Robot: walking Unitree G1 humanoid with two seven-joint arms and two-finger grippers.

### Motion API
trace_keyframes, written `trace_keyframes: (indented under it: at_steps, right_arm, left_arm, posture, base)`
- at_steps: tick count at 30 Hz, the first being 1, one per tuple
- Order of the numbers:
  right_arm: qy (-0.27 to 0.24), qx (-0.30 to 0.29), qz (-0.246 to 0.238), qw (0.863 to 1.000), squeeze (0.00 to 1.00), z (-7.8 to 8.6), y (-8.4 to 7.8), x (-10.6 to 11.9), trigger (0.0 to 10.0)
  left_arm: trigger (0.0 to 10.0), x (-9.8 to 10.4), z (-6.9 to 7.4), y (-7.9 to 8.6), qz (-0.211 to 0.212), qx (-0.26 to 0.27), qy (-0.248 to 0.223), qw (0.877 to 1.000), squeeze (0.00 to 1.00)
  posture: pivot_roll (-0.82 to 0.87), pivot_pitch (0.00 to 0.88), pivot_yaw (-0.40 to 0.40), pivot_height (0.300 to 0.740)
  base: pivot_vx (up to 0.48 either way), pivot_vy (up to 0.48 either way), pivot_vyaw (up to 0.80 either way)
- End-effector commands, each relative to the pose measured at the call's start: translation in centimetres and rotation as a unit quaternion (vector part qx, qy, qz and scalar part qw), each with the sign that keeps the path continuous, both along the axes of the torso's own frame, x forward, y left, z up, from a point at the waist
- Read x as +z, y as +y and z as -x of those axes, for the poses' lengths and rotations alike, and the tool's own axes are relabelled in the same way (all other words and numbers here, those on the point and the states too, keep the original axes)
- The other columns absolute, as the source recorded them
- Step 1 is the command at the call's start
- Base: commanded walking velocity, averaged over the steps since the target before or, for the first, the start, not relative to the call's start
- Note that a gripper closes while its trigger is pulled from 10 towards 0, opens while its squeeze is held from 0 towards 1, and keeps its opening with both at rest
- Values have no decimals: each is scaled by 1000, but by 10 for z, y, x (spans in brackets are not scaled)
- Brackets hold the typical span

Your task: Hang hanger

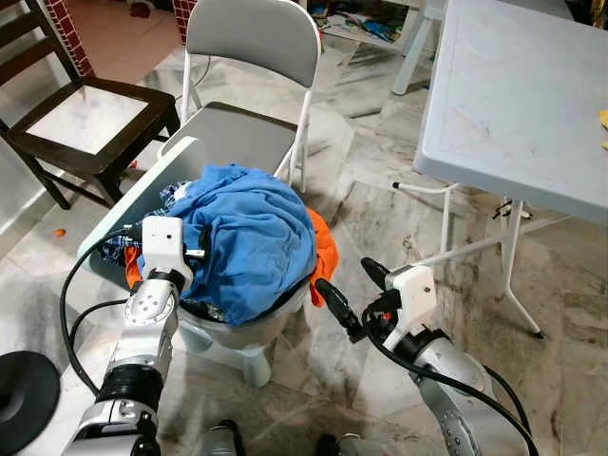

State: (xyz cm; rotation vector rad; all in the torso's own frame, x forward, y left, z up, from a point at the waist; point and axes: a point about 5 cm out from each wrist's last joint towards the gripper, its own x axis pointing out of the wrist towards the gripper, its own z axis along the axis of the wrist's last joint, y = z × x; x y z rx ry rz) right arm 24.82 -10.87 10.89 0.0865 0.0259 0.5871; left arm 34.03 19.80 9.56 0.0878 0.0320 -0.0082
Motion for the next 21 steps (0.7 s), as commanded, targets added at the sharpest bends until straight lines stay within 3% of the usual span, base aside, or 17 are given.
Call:
trace_keyframes:
  at_steps: [1,8,21]
  right_arm:
    - [-6,0,4,1000,0,3,-1,3,10000]
    - [23,66,-28,997,0,12,6,1,10000]
    - [22,53,-15,998,0,0,-2,1,10000]
  left_arm:
    - [0,-4,0,-6,4,-13,5,1000,0]
    - [0,-13,5,-9,16,-16,13,1000,0]
    - [0,-15,12,1,-5,12,-7,1000,0]
  posture:
    - [-32,199,-43,740]
    - [-29,194,-48,740]
    - [2,186,-65,740]
  base:
    - [0,0,0]
    - [0,0,0]
    - [0,0,0]
